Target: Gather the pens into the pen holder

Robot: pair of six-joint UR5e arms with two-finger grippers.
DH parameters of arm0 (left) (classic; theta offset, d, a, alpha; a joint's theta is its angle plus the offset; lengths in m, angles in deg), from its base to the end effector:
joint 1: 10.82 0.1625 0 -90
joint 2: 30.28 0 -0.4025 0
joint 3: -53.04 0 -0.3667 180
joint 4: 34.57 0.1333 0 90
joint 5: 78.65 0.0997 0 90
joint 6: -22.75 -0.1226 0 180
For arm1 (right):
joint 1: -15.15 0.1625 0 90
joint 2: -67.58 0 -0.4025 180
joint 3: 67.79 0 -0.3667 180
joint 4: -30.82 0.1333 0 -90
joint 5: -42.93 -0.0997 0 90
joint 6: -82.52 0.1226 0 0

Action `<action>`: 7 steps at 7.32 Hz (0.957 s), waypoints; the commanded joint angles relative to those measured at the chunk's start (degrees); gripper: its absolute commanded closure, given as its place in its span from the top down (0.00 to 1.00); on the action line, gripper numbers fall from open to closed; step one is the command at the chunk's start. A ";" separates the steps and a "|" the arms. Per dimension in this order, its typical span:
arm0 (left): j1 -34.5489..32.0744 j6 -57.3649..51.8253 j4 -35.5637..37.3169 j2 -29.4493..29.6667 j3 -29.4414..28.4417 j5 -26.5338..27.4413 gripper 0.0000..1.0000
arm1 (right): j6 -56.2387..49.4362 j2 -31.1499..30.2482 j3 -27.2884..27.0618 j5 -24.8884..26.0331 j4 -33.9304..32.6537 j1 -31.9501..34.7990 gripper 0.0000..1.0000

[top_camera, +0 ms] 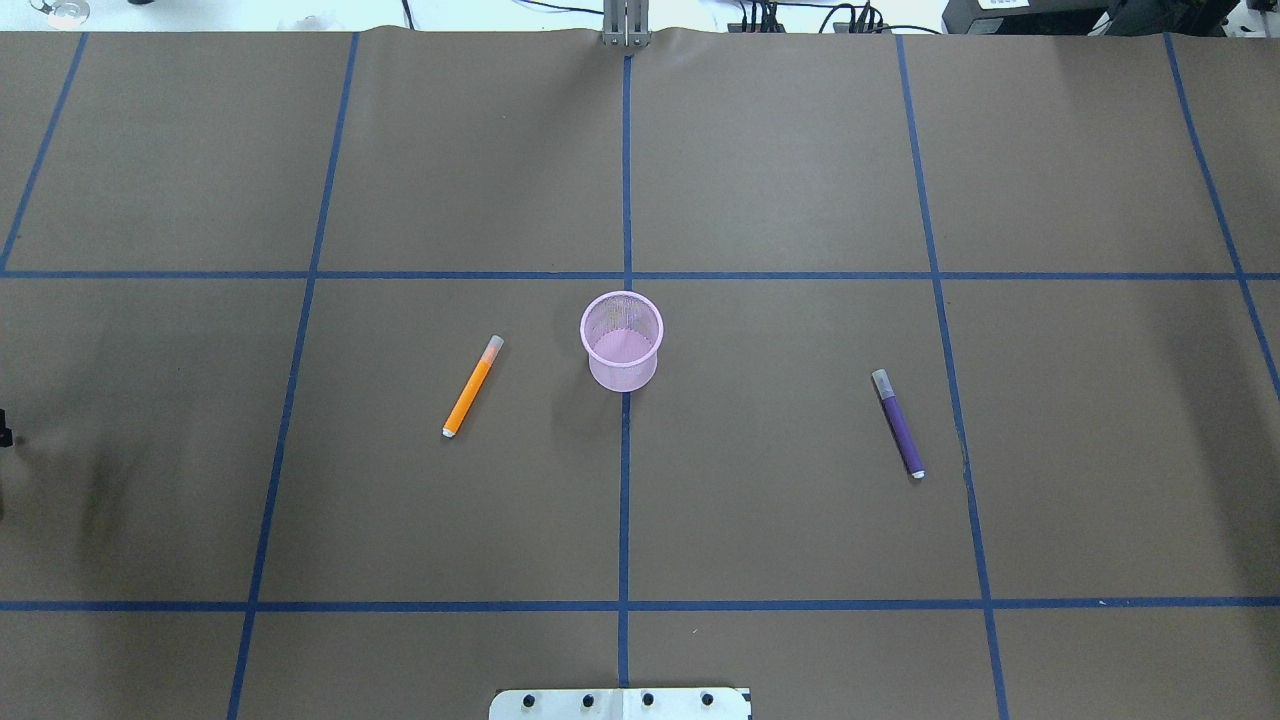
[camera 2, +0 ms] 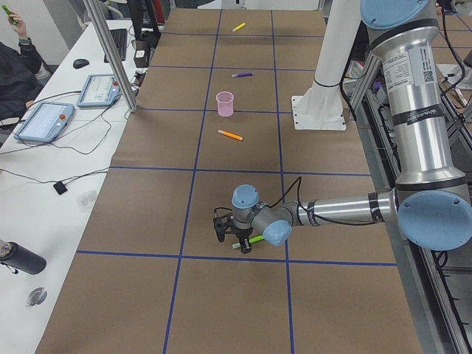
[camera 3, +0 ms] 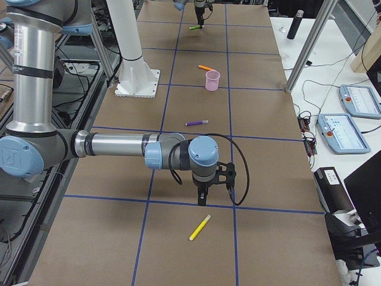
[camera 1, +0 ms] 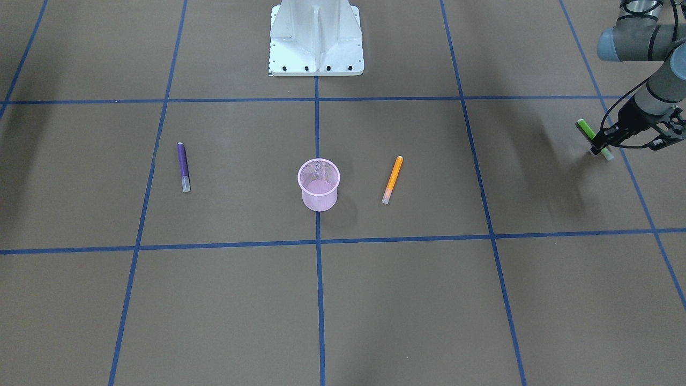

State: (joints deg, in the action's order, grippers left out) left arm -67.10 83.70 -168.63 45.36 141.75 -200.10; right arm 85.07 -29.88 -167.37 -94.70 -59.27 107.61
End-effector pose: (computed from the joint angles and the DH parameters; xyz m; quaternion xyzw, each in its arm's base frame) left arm 0.1592 -0.3635 0.6959 -0.0331 0.3517 -0.1550 0.9226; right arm 0.0606 -0.4145 0.6271 0.0159 -0.4037 0.0328 0.9141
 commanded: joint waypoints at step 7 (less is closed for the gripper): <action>0.12 0.05 -0.06 0.03 -0.29 -0.10 0.44 | 0.00 -0.01 0.00 0.00 0.00 0.00 1.00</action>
State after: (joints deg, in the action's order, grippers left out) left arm -67.02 83.72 -168.69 45.32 141.52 -200.16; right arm 85.07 -29.87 -167.35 -94.71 -59.27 107.61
